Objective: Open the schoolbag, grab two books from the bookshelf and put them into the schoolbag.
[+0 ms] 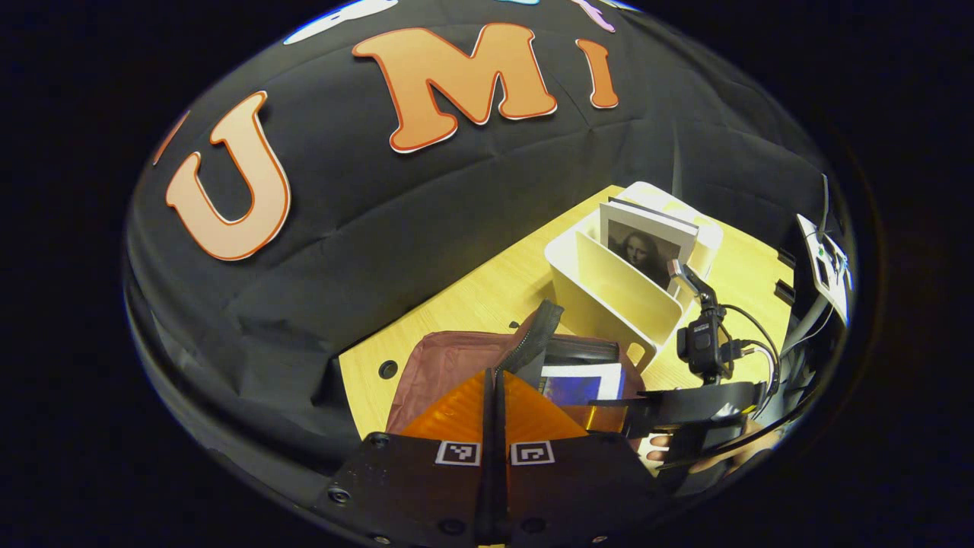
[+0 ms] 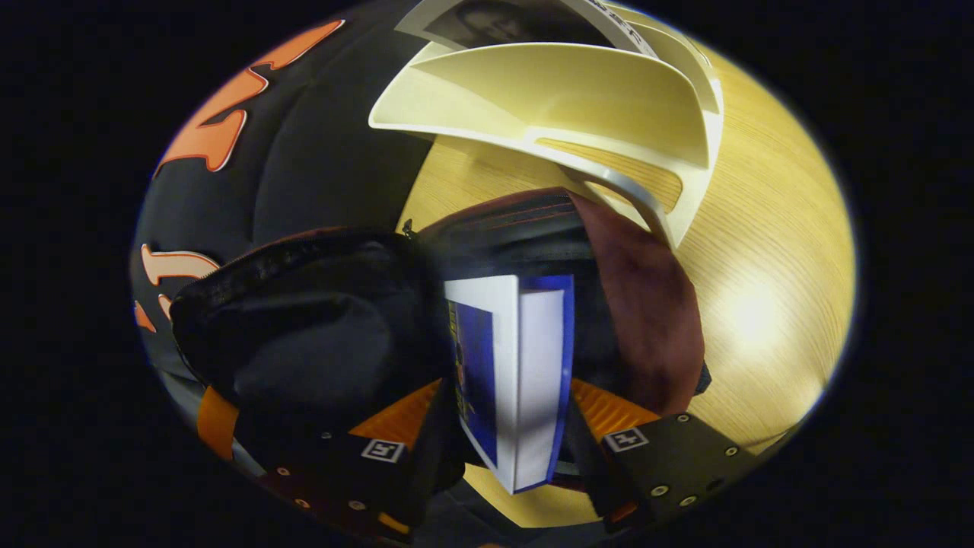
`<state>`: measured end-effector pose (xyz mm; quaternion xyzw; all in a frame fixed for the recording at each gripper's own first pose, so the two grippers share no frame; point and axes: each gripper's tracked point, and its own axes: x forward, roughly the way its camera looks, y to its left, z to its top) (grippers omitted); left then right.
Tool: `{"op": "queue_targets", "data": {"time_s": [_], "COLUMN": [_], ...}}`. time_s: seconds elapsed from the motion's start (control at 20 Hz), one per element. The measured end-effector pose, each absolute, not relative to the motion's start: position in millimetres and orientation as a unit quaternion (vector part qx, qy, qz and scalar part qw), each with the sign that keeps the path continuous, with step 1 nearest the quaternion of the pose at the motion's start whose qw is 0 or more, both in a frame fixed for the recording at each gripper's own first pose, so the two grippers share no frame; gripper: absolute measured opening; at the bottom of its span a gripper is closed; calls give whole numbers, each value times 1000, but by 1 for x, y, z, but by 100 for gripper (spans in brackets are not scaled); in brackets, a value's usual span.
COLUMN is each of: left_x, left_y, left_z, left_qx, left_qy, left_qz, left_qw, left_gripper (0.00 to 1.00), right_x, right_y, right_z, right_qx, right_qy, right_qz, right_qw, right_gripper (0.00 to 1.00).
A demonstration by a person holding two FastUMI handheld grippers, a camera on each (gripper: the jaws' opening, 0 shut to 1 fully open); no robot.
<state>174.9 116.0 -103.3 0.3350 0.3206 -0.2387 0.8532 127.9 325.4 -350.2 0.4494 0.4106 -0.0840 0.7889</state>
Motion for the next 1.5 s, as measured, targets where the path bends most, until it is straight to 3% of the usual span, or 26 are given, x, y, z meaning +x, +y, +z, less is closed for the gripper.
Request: {"op": "queue_targets", "data": {"time_s": [0.05, 0.1, 0.2, 0.7, 0.95, 1.2, 1.5], "left_x": [176, 177, 179, 170, 158, 148, 150], "left_y": [117, 118, 122, 123, 126, 128, 130], "left_z": [-104, -102, -102, -108, -117, -122, -124], "left_qx": [328, 324, 322, 327, 326, 314, 301], "left_qy": [323, 323, 323, 317, 320, 327, 336], "left_qz": [-238, -236, -234, -247, -257, -254, -216], "left_qw": [855, 857, 859, 855, 852, 854, 866], "left_gripper": [1, 1, 1, 0, 1, 1, 1], "right_x": [125, 123, 116, 79, 77, 88, 121], "right_y": [324, 318, 309, 262, 194, 117, 73], "right_z": [-349, -349, -349, -301, -243, -180, -127], "right_qx": [449, 450, 443, 431, 445, 341, 174], "right_qy": [414, 417, 422, 394, 307, 257, 295], "right_qz": [-84, -87, -97, -70, -106, -136, -126], "right_qw": [787, 785, 785, 808, 835, 894, 931], "right_gripper": [87, 96, 98, 98, 98, 98, 97]}}
